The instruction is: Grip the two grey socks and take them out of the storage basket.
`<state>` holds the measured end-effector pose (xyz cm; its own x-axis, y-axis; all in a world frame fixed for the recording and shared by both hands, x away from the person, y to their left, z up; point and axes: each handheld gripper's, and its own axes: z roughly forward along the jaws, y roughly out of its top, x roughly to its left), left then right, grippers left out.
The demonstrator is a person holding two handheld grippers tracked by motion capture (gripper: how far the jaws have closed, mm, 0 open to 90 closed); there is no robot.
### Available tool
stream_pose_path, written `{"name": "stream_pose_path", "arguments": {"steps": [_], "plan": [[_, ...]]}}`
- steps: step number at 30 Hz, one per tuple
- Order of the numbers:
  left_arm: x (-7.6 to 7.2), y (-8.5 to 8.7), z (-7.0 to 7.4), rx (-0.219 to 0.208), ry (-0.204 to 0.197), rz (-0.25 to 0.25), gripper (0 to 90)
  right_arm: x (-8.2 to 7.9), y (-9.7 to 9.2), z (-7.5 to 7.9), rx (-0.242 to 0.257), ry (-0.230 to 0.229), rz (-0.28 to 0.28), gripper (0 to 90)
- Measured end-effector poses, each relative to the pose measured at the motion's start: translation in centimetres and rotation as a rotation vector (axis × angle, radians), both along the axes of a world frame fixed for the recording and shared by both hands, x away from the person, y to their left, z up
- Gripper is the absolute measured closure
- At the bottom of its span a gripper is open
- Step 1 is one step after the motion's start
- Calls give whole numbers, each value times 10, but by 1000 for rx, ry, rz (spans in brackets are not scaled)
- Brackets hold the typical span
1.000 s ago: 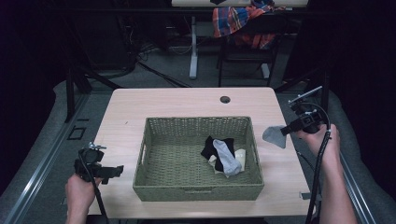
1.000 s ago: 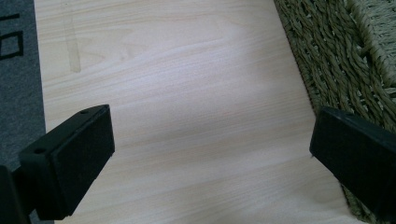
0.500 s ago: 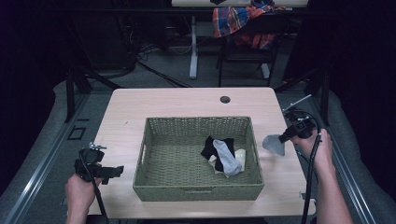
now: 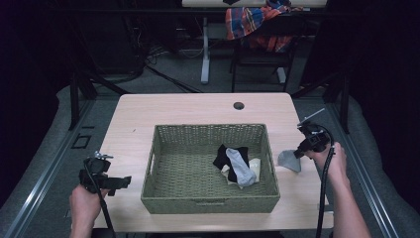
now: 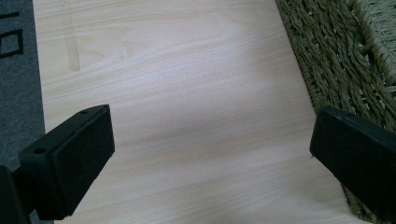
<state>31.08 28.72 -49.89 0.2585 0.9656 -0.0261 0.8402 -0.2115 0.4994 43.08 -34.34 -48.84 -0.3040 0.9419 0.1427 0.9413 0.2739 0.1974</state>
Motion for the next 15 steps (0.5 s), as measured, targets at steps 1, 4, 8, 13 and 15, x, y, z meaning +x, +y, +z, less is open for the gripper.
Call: {"name": "stream_pose_path", "arguments": {"steps": [1, 4, 8, 13, 15], "plan": [[0, 0, 0, 1, -1, 0, 0, 1, 0, 1, -6, -1, -1, 745], [0, 1, 0, -4, -3, -3, 0, 1, 1, 0, -5, -12, -7, 627], [0, 1, 0, -6, -4, -3, 0, 0, -1, 4, -9, -44, -31, 532], [0, 0, 0, -10, -9, 1, 0, -3, -1, 18, 8, -68, -26, 320], [0, 1, 1, -10, -9, 2, 0, -5, -1, 24, 20, -82, -20, 213]]}}
